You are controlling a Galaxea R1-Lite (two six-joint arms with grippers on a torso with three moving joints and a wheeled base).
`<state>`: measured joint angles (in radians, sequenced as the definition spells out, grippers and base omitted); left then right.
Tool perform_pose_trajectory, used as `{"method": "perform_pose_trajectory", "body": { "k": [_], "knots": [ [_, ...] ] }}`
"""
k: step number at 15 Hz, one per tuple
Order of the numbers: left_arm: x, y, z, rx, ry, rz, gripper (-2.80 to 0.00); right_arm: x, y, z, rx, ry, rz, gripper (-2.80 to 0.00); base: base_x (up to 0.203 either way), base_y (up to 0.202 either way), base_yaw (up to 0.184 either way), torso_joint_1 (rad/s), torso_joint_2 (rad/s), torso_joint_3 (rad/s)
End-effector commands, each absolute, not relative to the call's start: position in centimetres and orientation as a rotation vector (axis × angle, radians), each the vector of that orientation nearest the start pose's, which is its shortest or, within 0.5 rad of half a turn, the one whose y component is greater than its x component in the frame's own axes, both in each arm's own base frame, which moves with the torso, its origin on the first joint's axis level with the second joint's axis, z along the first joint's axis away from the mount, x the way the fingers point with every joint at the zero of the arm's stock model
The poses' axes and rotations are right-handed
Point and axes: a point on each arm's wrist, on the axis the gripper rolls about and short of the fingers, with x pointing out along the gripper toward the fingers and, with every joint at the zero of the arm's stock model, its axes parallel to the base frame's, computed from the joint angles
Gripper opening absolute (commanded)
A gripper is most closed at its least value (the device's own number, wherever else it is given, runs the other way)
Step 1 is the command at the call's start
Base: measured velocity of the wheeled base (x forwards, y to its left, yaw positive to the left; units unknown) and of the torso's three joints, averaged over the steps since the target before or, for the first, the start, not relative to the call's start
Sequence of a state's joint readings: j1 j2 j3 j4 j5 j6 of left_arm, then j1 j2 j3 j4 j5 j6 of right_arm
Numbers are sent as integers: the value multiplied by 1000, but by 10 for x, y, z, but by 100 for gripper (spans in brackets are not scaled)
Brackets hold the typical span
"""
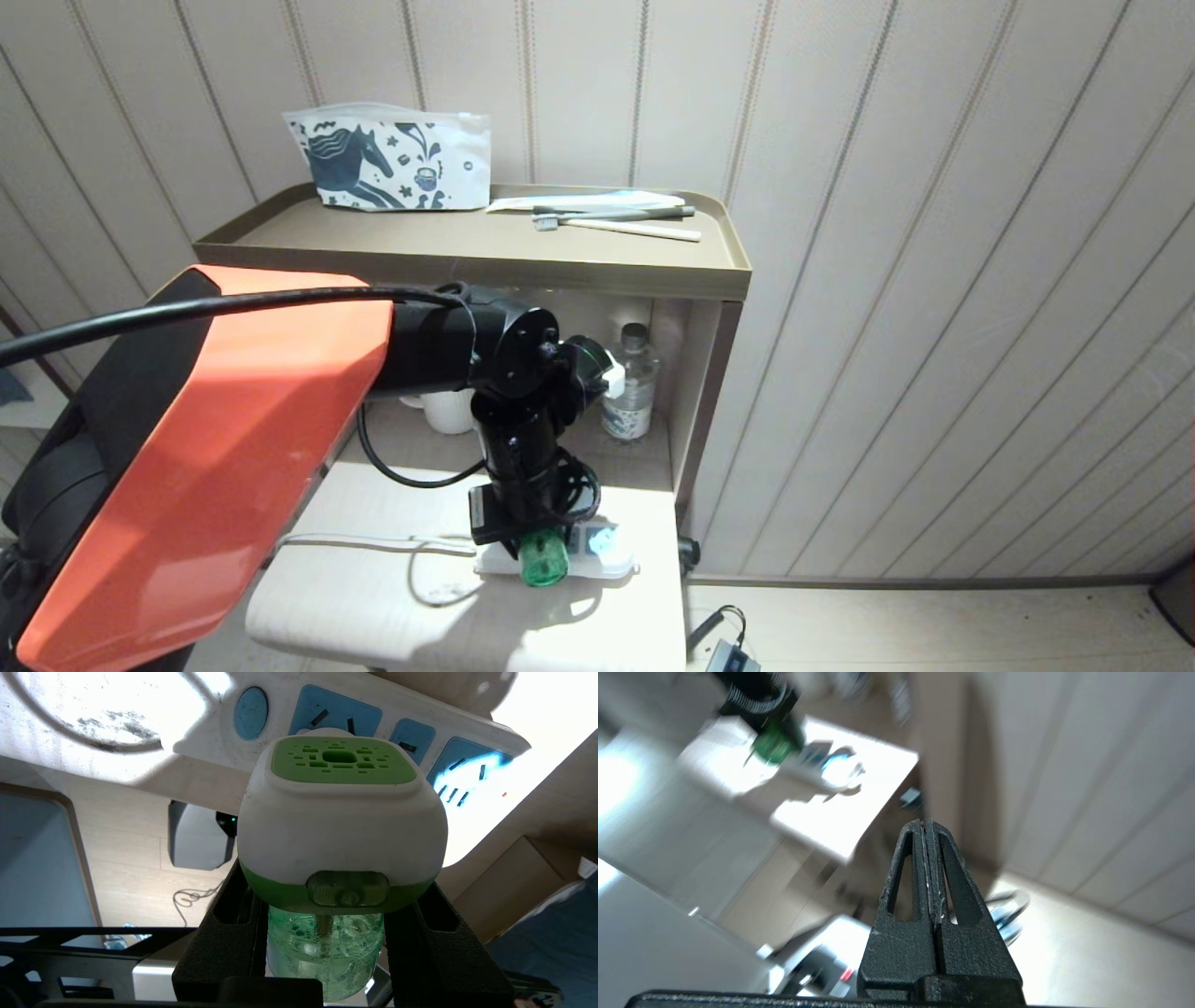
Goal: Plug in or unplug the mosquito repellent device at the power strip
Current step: Hold the socket with your right hand and unplug it with your left hand
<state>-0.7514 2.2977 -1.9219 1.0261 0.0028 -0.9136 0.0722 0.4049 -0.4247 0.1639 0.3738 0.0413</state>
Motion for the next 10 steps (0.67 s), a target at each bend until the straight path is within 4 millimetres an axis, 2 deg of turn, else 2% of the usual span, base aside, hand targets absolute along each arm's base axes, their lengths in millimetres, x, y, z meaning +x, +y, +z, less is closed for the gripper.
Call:
{"method": "perform_pose_trajectory", "body": {
  "k": [1, 2, 5, 7, 10],
  "knots": [
    [294, -280, 129, -214, 1454, 33, -280, 65, 18, 177, 110, 469, 527, -280, 0, 0, 0, 0, 0, 0],
    [294, -280, 129, -214, 1454, 33, -280, 90, 25, 171, 123, 565, 589, -280, 0, 0, 0, 0, 0, 0],
    [293, -279, 130, -211, 1460, 38, -280, 146, 58, 146, 103, 731, 723, -280, 0, 0, 0, 0, 0, 0],
    [293, -280, 130, -210, 1459, 37, -280, 163, 82, 138, 59, 727, 791, -280, 0, 0, 0, 0, 0, 0],
    [292, -281, 129, -207, 1461, 34, -280, 182, 113, 124, -30, 740, 753, -280, 0, 0, 0, 0, 0, 0]
  ]
}}
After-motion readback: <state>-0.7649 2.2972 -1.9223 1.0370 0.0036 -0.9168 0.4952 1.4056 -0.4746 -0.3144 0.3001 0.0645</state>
